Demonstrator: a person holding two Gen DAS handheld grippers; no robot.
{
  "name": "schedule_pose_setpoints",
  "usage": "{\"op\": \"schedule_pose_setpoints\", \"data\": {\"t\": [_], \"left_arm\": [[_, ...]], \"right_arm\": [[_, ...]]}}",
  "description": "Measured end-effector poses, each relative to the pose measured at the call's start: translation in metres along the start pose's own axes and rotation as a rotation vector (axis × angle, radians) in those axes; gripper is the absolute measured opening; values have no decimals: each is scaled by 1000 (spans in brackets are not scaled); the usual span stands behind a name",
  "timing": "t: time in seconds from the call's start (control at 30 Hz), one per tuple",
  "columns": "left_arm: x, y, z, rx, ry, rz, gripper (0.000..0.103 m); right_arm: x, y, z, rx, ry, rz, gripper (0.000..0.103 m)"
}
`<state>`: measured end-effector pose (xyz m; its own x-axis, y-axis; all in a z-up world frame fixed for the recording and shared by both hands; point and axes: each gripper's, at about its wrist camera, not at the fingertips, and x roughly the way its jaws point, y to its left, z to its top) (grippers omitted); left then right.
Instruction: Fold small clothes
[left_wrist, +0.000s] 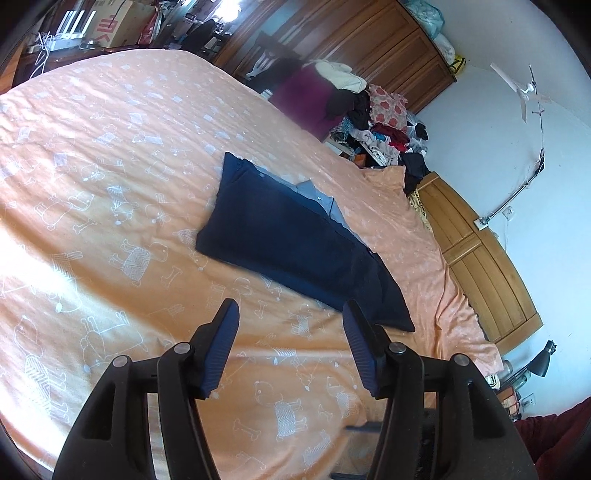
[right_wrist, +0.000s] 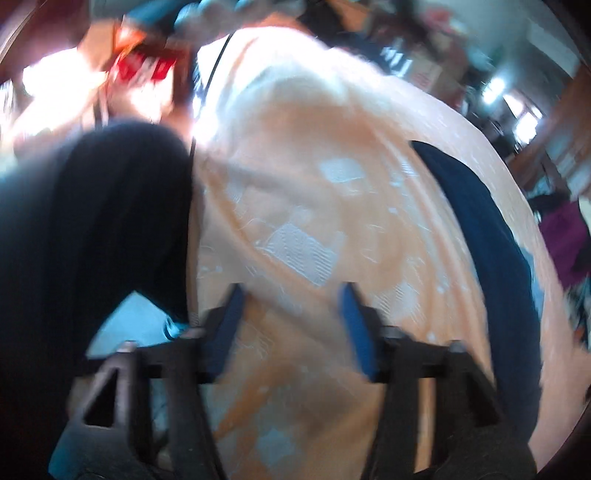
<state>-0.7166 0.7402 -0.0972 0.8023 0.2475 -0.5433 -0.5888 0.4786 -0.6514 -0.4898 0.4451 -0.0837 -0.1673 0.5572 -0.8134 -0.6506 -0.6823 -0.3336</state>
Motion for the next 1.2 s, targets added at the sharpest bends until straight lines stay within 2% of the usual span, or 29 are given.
{"op": "schedule_pose_setpoints", "data": {"t": [0.03, 0.1, 0.17, 0.27, 0.33, 0.43, 0.47, 0.5, 0.53, 0.57, 0.6, 0.63, 0.73, 0.8, 0.83, 0.93, 1.0, 1.03, 1.07, 1.13, 1.2], "left_arm": [[-1, 1, -1, -4, -3, 0, 60], [-2, 3, -1, -10, -6, -3, 60], [-5, 2, -1, -3, -11, -11, 60], [-7, 1, -1, 9, -13, -19, 62], [-6, 3, -1, 4, -10, -17, 62], [-6, 2, -3, 6, -6, -19, 62], [-8, 0, -4, 19, -6, -14, 62], [-12, 2, -5, 22, -17, -9, 62], [-19, 7, -5, 6, -33, -9, 62], [-25, 12, -5, -13, -47, -4, 62], [-33, 19, -4, -35, -65, 9, 62], [-40, 25, -4, -49, -81, 23, 62], [-52, 32, -6, -68, -112, 39, 63], [-57, 32, -10, -72, -122, 37, 63], [-58, 33, -12, -74, -122, 35, 63], [-61, 36, -20, -70, -111, 43, 63], [-63, 40, -24, -75, -110, 41, 63], [-65, 43, -25, -80, -112, 38, 63], [-66, 46, -25, -83, -116, 39, 63], [-70, 50, -25, -95, -128, 31, 63], [-76, 54, -25, -97, -146, 20, 64]], "right_arm": [[5, 1, 1, -6, 15, 4, 1], [-1, -3, 6, 46, 11, 71, 0], [-10, 7, 11, 72, 0, 174, 0], [-9, 55, 11, 4, 19, 333, 0], [0, 83, 9, -58, 45, 354, 0], [-4, 63, 10, 37, 8, 327, 0], [-8, 53, 10, 59, -4, 303, 3], [-14, 34, 12, 96, -24, 266, 20], [-22, 15, 15, 128, -60, 197, 51], [-28, 5, 18, 140, -87, 161, 62], [-33, -10, 22, 157, -125, 130, 69], [-33, -18, 26, 164, -133, 122, 68], [-16, -31, 45, 154, -135, 108, 59], [2, -38, 56, 167, -118, 152, 52], [7, -32, 65, 156, -118, 147, 52], [20, -14, 80, 105, -102, 89, 52], [39, -9, 81, 73, -46, 15, 50], [49, -8, 79, 70, -12, -3, 38], [53, -12, 78, 89, 0, 18, 31], [50, -13, 83, 114, -6, 43, 2], [39, -9, 90, 131, -20, 94, 0]]}}
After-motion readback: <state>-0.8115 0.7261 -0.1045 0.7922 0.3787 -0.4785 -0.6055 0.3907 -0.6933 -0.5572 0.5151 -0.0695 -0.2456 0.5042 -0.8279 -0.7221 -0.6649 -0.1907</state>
